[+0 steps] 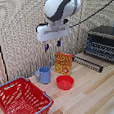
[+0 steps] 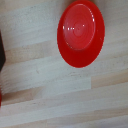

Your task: Extend the gripper towards the oven tray handle. Grasp the handle and carefully pull the tray out of the oven. Move the gripper above the red bowl. Grab the red bowl gently. Lift the bowl and place it onto the oven tray.

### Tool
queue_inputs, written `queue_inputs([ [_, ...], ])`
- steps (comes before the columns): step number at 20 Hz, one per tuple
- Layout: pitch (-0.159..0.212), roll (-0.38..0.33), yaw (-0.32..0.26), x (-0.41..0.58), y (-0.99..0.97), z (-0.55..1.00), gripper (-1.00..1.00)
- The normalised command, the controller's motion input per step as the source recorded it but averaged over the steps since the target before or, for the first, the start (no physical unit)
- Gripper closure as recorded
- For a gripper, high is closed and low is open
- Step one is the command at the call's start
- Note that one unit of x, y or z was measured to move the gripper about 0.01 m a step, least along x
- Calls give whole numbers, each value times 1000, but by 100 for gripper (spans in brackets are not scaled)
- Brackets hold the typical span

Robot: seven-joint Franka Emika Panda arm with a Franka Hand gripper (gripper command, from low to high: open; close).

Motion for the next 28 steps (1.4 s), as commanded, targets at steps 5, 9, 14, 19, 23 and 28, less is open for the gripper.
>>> queue_inputs([
  [5,-11,-215,217,-107,-1,22,-100],
  [9,-28,-271,226,-179,-133,71,-100],
  [14,-34,-278,223,-193,-138,76,-100],
  [19,-42,-291,216,-177,-147,31,-100],
  [23,-31,-323,195,-137,-164,0,-100],
  [28,-34,-371,147,-42,-223,-61,-100],
])
